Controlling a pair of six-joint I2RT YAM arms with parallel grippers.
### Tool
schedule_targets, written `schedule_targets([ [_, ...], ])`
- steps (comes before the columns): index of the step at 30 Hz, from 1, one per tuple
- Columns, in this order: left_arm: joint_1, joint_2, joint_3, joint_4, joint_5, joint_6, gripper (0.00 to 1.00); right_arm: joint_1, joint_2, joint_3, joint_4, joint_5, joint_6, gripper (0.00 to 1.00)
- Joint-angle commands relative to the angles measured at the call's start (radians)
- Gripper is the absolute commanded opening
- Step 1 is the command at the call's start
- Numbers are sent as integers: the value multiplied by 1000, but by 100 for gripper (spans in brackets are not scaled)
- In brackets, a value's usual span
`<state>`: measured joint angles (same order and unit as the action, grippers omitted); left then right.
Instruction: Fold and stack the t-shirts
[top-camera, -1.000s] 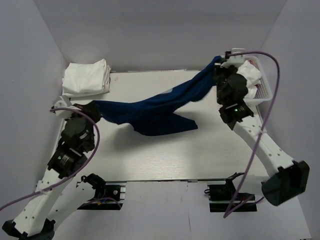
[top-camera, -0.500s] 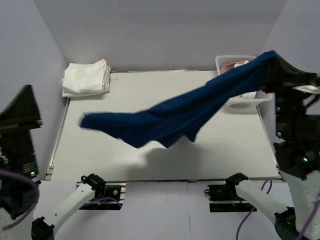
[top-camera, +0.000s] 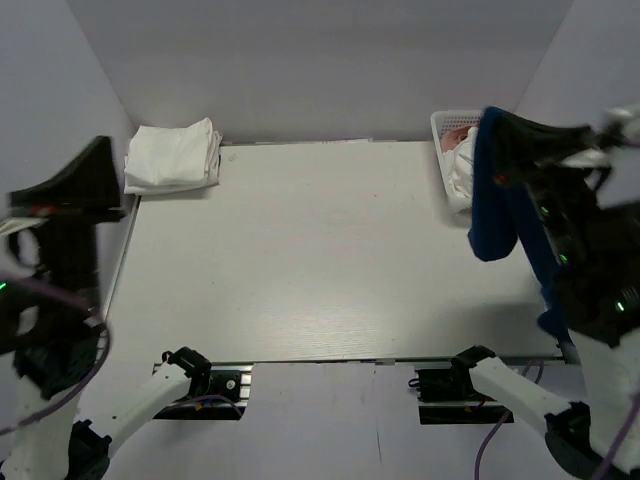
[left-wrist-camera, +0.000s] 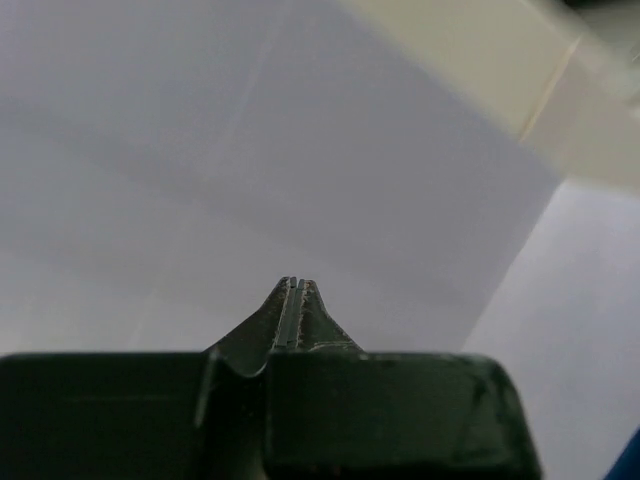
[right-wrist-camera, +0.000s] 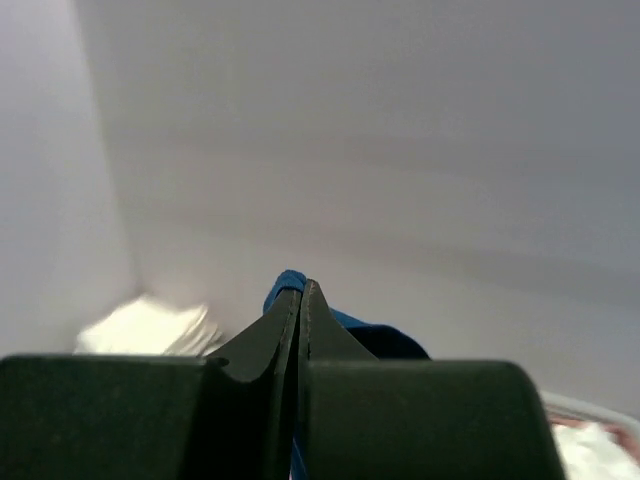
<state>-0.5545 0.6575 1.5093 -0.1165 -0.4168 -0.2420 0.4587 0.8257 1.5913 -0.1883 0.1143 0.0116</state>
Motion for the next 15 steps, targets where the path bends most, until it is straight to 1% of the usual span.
schedule_targets([
  [1, -5, 114, -125, -29, -49, -35, 0, 6, 243, 39, -62, -287, 54, 0],
  [2, -5, 146, -162, -49, -94, -58, 0, 5, 278, 77, -75, -459, 47, 0],
  [3, -5, 162, -179, -49, -123, -69, 0, 9, 393, 134, -94, -502, 65, 0],
  [4, -5, 178, -216, -66, -176, -81, 0, 15, 423, 191, -99, -569, 67, 0],
  [5, -5, 203, -234, -92, -201, -97, 0, 20, 453, 212, -102, -614, 76, 0],
  [6, 4, 212, -254, -104, -215, -129, 0, 29, 528, 266, -97, -630, 93, 0],
  [7, 4, 212, -288, -147, -253, -147, 0, 32, 547, 275, -96, -649, 94, 0],
  [8, 4, 223, -303, -167, -272, -204, 0, 38, 587, 282, -92, -662, 91, 0],
  [10, 4, 211, -375, -167, -301, -217, 0, 47, 596, 237, -80, -660, 91, 0],
  [11, 4, 202, -400, -167, -315, -227, 8, 51, 592, 211, -53, -651, 91, 0],
  [12, 4, 202, -435, -167, -324, -252, 33, 52, 590, 125, -28, -621, 94, 1],
  [13, 4, 189, -448, -185, -324, -261, 50, 48, 587, 93, -13, -596, 97, 15],
  [14, 4, 189, -458, -215, -307, -270, 68, 49, 589, 32, -10, -553, 96, 46],
  [15, 4, 189, -478, -228, -292, -292, 89, 40, 592, 4, -5, -524, 94, 66],
])
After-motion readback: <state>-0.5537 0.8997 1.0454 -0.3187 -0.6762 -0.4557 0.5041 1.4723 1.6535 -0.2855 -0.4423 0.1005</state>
